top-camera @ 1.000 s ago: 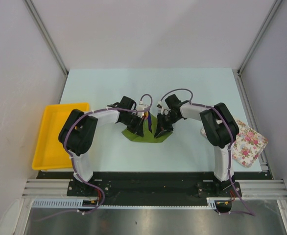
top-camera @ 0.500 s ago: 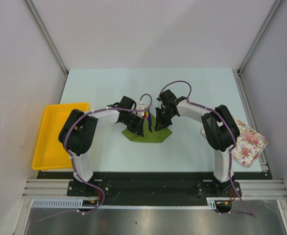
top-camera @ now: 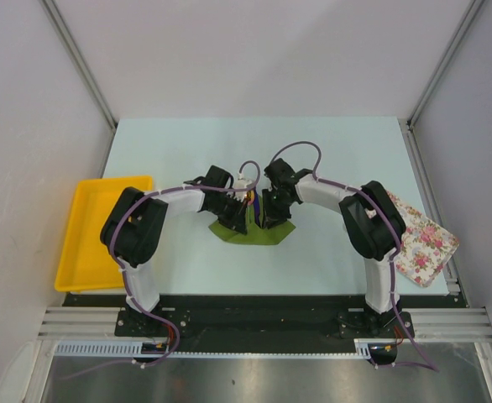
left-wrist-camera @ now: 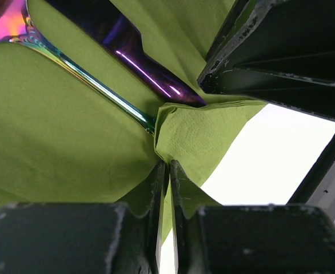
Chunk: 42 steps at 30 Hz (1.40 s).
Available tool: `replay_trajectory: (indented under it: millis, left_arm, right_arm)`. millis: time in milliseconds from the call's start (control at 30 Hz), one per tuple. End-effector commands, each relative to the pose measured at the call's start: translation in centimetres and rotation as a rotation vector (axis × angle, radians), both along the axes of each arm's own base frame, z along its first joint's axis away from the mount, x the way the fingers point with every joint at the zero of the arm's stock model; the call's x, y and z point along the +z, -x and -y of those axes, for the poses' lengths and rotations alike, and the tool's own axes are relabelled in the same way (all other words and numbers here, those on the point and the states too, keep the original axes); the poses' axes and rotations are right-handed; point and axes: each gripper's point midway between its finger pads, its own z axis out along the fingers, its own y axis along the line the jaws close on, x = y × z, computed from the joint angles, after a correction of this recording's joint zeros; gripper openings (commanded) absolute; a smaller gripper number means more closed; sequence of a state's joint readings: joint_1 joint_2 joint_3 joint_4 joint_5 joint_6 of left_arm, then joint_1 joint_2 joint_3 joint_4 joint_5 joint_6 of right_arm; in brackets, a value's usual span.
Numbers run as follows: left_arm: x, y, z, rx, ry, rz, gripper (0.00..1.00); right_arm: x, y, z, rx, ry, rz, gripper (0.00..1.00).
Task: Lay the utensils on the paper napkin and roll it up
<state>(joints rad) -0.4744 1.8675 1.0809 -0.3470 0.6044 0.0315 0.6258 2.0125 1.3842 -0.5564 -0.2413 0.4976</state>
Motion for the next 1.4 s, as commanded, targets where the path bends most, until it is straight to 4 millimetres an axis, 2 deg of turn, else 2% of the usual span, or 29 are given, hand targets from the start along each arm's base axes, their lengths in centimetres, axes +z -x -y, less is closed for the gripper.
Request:
replay_trajectory:
  millis: [0,333,533,967,1367]
  left_arm:
    - [0.5,-0.3,0.1,0.012,0.02,0.013,0.12]
    - [0.3,-0.1,0.0,0.02,0.02,0.007,0.13]
    - [0.2,0.1,-0.2,0.025,0.017,0.008,0.13]
    - [0.0,0.4,-0.5,0.043,0.025,-0.013,0.13]
    - [-0.3,0.6,-0.7,0.047,0.022,-0.018,0.13]
  right_arm:
    - [-0.5,-0.4,-0.4,-0.013,0.023,0.007,0.27]
    - [-1.9,-0.1,-0.4,-0.014,0.066,-0.008,0.26]
    - [-2.4,0.3,-0.1,-0.025,0.084,-0.024,0.31]
    - [-3.0,0.6,-0.3,-0.023,0.093,-0.036,0.33]
    - [-3.8,0.3,1.2,-0.039,0.154,-0.023,0.22]
